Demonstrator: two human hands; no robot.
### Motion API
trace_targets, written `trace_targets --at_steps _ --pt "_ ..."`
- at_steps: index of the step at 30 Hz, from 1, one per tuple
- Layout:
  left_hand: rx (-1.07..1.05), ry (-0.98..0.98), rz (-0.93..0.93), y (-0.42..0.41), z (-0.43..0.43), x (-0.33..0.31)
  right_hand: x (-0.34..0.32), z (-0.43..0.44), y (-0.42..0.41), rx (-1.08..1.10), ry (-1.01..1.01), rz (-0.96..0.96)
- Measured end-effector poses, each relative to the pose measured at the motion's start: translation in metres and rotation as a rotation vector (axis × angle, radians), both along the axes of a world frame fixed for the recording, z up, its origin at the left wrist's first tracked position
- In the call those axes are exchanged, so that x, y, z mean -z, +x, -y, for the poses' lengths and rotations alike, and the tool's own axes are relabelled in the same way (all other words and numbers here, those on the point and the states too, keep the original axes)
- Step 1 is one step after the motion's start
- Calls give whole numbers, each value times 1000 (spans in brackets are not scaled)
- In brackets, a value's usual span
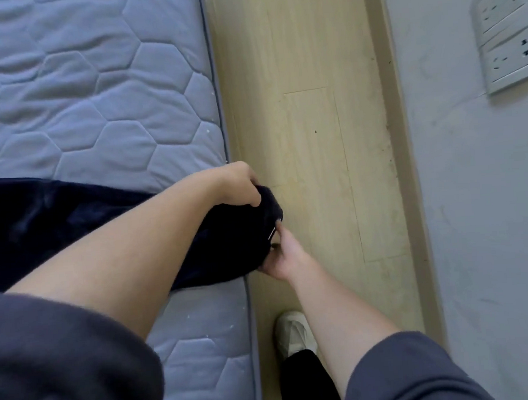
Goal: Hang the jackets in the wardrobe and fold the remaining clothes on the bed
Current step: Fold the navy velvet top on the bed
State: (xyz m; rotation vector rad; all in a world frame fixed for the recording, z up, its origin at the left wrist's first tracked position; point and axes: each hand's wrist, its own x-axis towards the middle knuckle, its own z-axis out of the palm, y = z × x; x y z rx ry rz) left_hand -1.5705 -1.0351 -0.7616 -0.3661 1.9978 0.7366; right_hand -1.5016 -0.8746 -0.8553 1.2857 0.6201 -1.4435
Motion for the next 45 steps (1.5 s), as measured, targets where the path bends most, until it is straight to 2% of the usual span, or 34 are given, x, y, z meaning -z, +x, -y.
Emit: trace_targets --at_steps 2,4,7,10,12,15,19,21,23,25,28,30,31,34,36,38,39,42,43,45 --pt "-140 72 86 -12 1 -3 -10 -6 -20 208 46 -39" --pt "-211 90 179 -19 2 -11 -20 -18 -38 298 74 -77" --pt "2 73 272 -29 -5 -18 -31 -42 -56 325 94 -198" --pt "-68 217 298 -41 -28 -19 -45 -72 -72 312 130 -350" --pt "-23 214 201 -48 -47 -17 -55 -95 -81 250 168 -445" --pt "26 109 -69 -47 -65 -12 -66 -129 -98 52 195 -548" --pt "2 201 -292 -33 -65 -19 -88 -152 -121 -691 167 -698" --pt "110 142 -398 -21 -46 -24 -92 -150 -127 -937 384 -898" --pt "239 -52 -514 -1 -7 -30 -98 -148 -130 -980 696 -1137" --pt "263 -217 -558 26 47 -38 -107 -146 -130 -876 766 -1263" --pt "418 -323 -479 74 110 -45 -116 -144 -127 -593 624 -1177" --pt "553 -349 -378 98 134 -39 -121 -143 -126 -348 424 -987" --pt "617 -374 -318 106 143 -37 -124 -144 -125 -302 326 -889" --pt "756 -498 -259 116 156 -41 -133 -153 -119 -392 113 -645" --pt "809 -603 -331 121 159 -43 -139 -156 -114 -506 -23 -544" --pt "689 -647 -465 125 162 -47 -143 -157 -114 -558 -40 -559" --pt "561 -671 -525 126 164 -51 -144 -158 -116 -490 7 -603" --pt "152 -782 -617 126 168 -59 -147 -168 -125 -83 194 -719" --pt "52 -813 -641 125 166 -60 -147 -173 -125 -33 213 -726" --pt "-36 -830 -713 123 152 -60 -143 -180 -119 -74 216 -716"
